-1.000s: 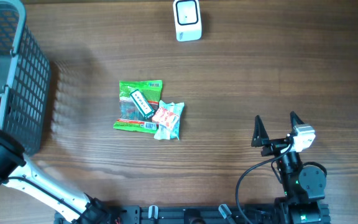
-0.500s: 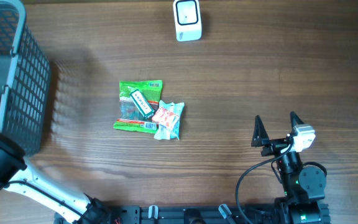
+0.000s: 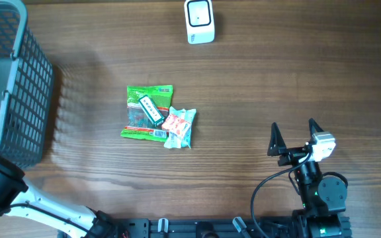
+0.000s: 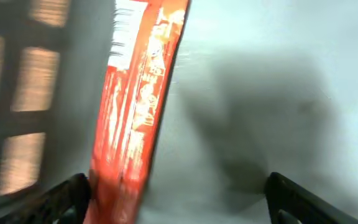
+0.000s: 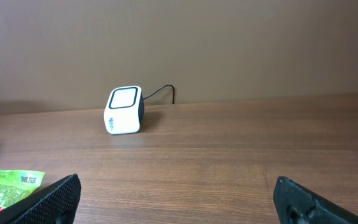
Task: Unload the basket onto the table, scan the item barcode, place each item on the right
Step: 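Reach the left gripper into the basket and grasp a red stick package, then carry the red stick out and drop it right of the pile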
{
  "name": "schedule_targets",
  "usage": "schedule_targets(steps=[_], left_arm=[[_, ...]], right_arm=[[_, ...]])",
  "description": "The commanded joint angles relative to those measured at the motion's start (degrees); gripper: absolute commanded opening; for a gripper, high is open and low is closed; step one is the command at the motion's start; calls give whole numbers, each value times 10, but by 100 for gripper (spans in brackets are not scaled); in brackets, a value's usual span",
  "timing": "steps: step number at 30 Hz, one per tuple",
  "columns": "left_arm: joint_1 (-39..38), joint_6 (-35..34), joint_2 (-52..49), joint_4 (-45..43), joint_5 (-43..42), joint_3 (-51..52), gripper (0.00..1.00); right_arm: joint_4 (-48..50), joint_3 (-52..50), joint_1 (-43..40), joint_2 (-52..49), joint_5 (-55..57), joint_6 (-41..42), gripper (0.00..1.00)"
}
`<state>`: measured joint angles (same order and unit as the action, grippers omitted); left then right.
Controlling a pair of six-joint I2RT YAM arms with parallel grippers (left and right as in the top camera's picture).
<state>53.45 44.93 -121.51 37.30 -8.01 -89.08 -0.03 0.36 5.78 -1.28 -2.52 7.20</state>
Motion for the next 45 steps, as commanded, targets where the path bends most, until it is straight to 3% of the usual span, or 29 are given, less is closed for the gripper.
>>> schedule_targets(steps=[1, 4, 7, 12, 13, 14, 15, 17, 22, 25, 31, 34, 38, 42, 45], left_arm=[[-6, -27, -43, 31, -87, 47, 85], [-16, -88, -42, 38, -89, 47, 85], [-29, -99, -38, 36, -88, 46, 99], [-33, -164, -38, 20, -87, 47, 100], [-32, -164, -39, 20, -86, 47, 93], [-31, -164, -39, 19, -82, 47, 74], [-30, -166, -39, 18, -80, 47, 63], [-27, -186, -39, 16, -80, 47, 4], [-27, -342, -18, 27, -80, 24, 4], [-27, -391, 27, 72, -90, -30, 4], [-42, -530, 243, 113, -136, -187, 4], [-65, -563, 335, 121, -136, -195, 4], [-151, -578, 432, 230, -136, -195, 4], [-338, -578, 447, 377, -136, -181, 4], [-473, -579, 436, 373, -136, -119, 4]], right_arm=[[2, -1, -2, 2, 5, -10, 100], [2, -1, -2, 2, 5, -10, 100], [2, -1, -2, 2, 5, -10, 100], [2, -1, -2, 2, 5, -10, 100], [2, -1, -2, 2, 5, -10, 100], [2, -1, -2, 2, 5, -10, 100], [2, -1, -2, 2, 5, -10, 100], [2, -1, -2, 2, 5, -10, 100], [2, -1, -2, 2, 5, -10, 100], [2, -1, -2, 2, 5, -10, 100], [2, -1, -2, 2, 5, -11, 100], [2, -1, -2, 2, 5, -10, 100], [2, -1, -2, 2, 5, -10, 100], [2, -1, -2, 2, 5, -10, 100], [2, -1, -2, 2, 5, -10, 100]])
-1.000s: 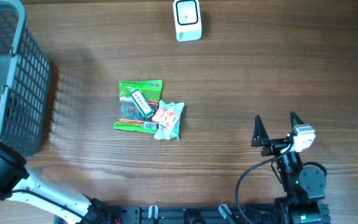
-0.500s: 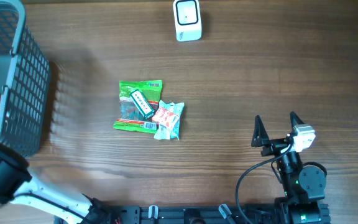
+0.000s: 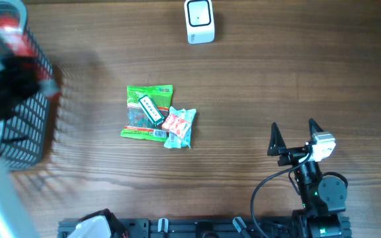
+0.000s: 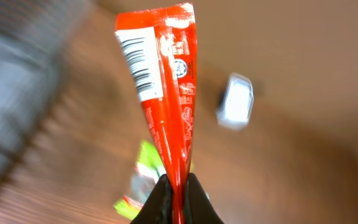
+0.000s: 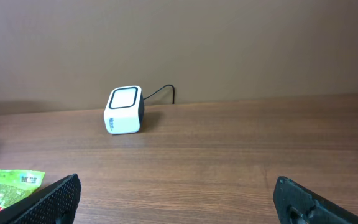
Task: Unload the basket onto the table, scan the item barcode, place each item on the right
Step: 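Carry the red stick out and drop it right of the pile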
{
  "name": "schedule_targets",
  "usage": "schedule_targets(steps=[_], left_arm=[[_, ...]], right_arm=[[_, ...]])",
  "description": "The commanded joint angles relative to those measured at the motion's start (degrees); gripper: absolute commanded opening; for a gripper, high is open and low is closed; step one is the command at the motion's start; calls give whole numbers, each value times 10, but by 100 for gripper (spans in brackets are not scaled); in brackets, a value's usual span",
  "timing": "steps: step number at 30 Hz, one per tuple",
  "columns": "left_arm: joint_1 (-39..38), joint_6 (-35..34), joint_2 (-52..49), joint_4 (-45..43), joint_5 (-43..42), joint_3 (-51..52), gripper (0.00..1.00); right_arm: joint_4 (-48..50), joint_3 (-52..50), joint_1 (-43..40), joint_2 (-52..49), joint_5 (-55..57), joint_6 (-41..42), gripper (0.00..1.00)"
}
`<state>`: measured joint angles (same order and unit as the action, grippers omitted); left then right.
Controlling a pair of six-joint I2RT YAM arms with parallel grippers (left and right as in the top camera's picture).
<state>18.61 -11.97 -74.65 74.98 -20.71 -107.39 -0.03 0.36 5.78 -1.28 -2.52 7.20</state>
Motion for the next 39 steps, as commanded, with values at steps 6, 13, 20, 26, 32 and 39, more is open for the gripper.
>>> schedule_targets(steps=[6, 13, 20, 26, 32, 39], left_arm=[[-357, -118, -99, -162, 38, 259, 4], [-543, -188, -267, -397, 39, 345, 4], [-574, -202, -317, -433, 38, 344, 43], [-563, -214, -263, -416, 36, 318, 100], [-469, -167, -134, -375, 52, 294, 100], [-332, -167, -97, -228, 113, 294, 100]], right_arm=[[2, -1, -2, 2, 5, -10, 99], [2, -1, -2, 2, 5, -10, 100], [2, -1, -2, 2, 5, -10, 100], [2, -1, -2, 2, 5, -10, 100], [2, -1, -2, 2, 5, -10, 100], [2, -1, -2, 2, -6, 0, 100]])
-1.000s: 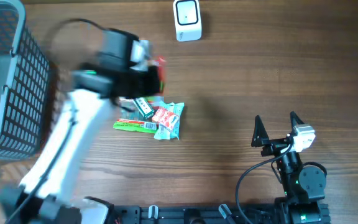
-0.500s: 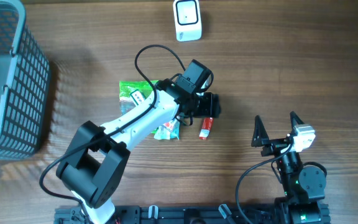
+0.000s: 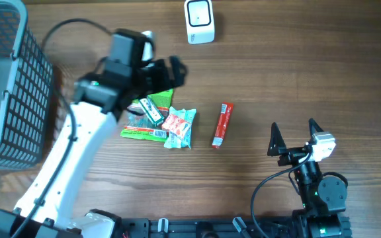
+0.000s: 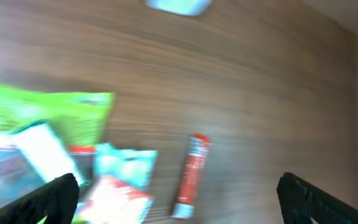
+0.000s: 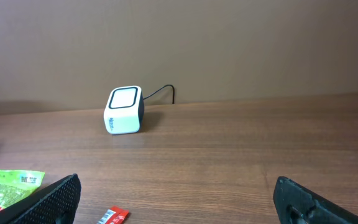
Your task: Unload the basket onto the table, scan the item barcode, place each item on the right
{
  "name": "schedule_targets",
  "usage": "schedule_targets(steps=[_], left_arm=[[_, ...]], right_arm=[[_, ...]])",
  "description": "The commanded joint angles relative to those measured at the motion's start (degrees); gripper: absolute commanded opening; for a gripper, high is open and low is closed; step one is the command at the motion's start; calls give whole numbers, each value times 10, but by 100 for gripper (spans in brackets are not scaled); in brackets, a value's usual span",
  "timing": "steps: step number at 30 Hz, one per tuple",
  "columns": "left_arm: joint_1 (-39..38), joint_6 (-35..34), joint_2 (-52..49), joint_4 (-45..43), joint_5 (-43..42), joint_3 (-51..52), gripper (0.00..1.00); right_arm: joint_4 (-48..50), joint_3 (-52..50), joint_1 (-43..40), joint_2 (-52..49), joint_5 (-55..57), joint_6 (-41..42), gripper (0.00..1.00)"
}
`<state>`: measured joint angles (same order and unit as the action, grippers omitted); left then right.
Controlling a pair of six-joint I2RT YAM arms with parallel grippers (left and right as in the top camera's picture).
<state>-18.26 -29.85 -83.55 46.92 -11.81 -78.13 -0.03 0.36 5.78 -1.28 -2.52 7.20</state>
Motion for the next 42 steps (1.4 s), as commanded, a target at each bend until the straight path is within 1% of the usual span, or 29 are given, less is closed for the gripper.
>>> schedule_targets(steps=[1, 3, 4, 5, 9, 12, 14, 16, 17, 18, 20, 21, 24, 25, 26, 27, 28, 29, 31, 32, 33, 34, 35, 36, 37, 38, 40, 41, 42], left_arm=[[46, 11, -9, 76, 24, 1, 100], [54, 19, -9, 109, 25, 2, 52], [54, 43, -9, 119, 25, 2, 20], [54, 60, -9, 128, 25, 2, 4], [54, 89, -9, 147, 31, 2, 4], [54, 89, -10, 141, 62, 2, 6], [54, 88, -10, 137, 70, 2, 8], [54, 86, -10, 138, 70, 2, 10], [54, 86, -10, 137, 70, 2, 14], [54, 86, -10, 137, 70, 2, 19], [54, 84, -10, 137, 71, 2, 26], [54, 84, -10, 138, 71, 2, 27], [54, 84, -11, 138, 71, 3, 27], [54, 82, -14, 138, 74, 3, 27], [54, 70, -17, 139, 83, 3, 27], [54, 49, -20, 142, 103, 3, 27], [54, 34, -23, 144, 122, 3, 27], [54, 22, -25, 145, 141, 3, 27], [61, -2, -30, 145, 170, 3, 38], [69, -12, -32, 144, 175, 3, 40], [79, -17, -33, 142, 175, 3, 42], [93, -26, -33, 142, 175, 3, 49], [111, -35, -33, 142, 175, 3, 53], [130, -37, -33, 142, 172, 3, 55], [144, -37, -33, 142, 167, 3, 68], [165, -37, -33, 145, 161, 3, 85], [196, -34, -33, 153, 159, 3, 85], [213, -15, -33, 153, 151, 3, 84], [229, 33, -33, 151, 123, 3, 85]], right_arm=[[3, -1, -2, 2, -36, 31, 100], [5, -1, -2, 2, -51, 94, 100], [5, -1, -2, 2, -56, 148, 100], [7, 0, -2, 0, -69, 153, 100], [-23, 37, -2, -17, -129, 152, 100], [-53, 115, -2, -59, -131, 118, 100], [-93, 193, -2, -107, -133, 99, 100], [-176, 301, -2, -186, -160, 69, 100], [-231, 356, -2, -233, -171, 59, 100], [-299, 418, -2, -291, -173, 58, 100], [-422, 520, -2, -394, -173, 50, 100], [-485, 572, -2, -450, -173, 48, 100], [-554, 650, -2, -563, -188, 46, 100], [-560, 659, -2, -597, -228, 46, 95], [-555, 659, -1, -625, -301, 28, 82], [-551, 659, 4, -648, -349, -1, 58], [-550, 659, 14, -666, -359, -14, 52], [-549, 659, 33, -686, -321, -10, 51], [-548, 659, 85, -714, -236, -11, 57], [-544, 659, 112, -725, -208, -12, 57], [-533, 659, 148, -736, -181, -12, 58], [-514, 659, 188, -747, -154, -12, 58], [-485, 659, 235, -759, -116, -11, 59], [-461, 659, 269, -768, -80, -12, 60], [-442, 659, 294, -776, -51, -12, 61], [-418, 659, 329, -789, -14, -12, 62], [-388, 659, 370, -813, 6, -29, 61], [-373, 659, 391, -830, 6, -45, 61], [-358, 659, 410, -851, 21, -47, 61]])
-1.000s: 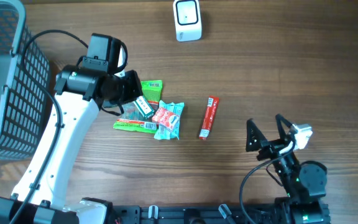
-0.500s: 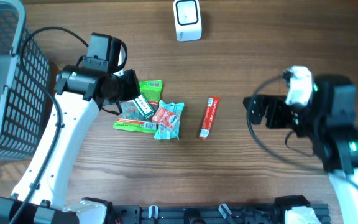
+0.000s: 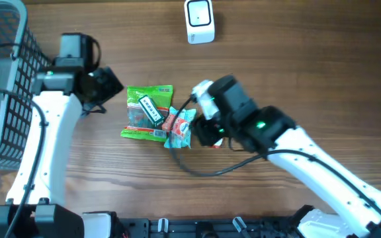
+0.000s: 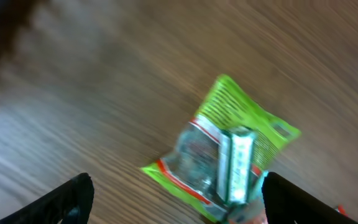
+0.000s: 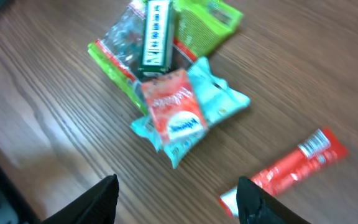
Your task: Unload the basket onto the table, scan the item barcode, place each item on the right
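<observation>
The red stick packet (image 5: 286, 167) lies flat on the wooden table, its white barcode end toward the far right. My right gripper (image 5: 178, 208) hangs open above the table, with the packet just past its right finger (image 5: 252, 200). In the overhead view that gripper (image 3: 207, 132) hides the packet. The white scanner (image 3: 199, 20) stands at the table's far edge. My left gripper (image 3: 106, 89) is open and holds nothing, left of the green packet (image 4: 227, 157).
A pile of snacks lies mid-table: the green packet (image 3: 148, 112) with a dark green stick pack (image 5: 155, 39) on it, and a teal and red packet (image 5: 190, 116) beside them. A grey basket (image 3: 5, 79) fills the left edge.
My right arm has come from its rest at the front right to the middle, open over the red packet. My left gripper has drawn back to the left of the green packet.
My left gripper stood open round the red packet inside the basket. Then it was shut on the packet, held up clear of the basket. Then the packet lay on the table right of the pile, released. Now my right gripper is over it.
</observation>
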{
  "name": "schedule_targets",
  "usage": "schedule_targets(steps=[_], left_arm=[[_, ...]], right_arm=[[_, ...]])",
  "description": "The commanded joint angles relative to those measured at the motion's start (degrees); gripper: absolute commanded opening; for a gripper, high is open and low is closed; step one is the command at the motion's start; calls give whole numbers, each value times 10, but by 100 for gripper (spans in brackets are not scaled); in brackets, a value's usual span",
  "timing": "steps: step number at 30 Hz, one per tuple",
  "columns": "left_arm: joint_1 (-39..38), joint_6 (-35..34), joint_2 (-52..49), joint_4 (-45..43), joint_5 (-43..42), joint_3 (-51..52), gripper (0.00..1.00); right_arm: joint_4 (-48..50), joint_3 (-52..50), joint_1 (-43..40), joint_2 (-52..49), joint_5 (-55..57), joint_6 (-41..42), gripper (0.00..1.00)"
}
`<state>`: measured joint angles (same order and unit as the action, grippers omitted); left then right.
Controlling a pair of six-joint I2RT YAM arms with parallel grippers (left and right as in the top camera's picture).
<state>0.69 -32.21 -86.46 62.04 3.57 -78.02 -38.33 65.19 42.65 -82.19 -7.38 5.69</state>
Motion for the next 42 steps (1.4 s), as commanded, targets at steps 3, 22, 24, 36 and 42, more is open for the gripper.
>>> schedule_targets(steps=[3, 22, 24, 36, 42], left_arm=[[65, 143, -3, 0, -90, 2, 88], [68, 153, -3, -1, -89, 2, 100], [68, 153, -3, 0, -89, 2, 100], [68, 153, -3, -1, -89, 2, 100], [68, 153, -3, 0, -89, 2, 100]], right_arm=[[53, 11, 74, -92, 118, -33, 62], [42, 121, 163, -192, 223, -113, 56], [37, 120, 166, -208, 223, -97, 47], [34, 111, 171, -246, 216, -84, 28], [37, 111, 173, -254, 256, -21, 27]])
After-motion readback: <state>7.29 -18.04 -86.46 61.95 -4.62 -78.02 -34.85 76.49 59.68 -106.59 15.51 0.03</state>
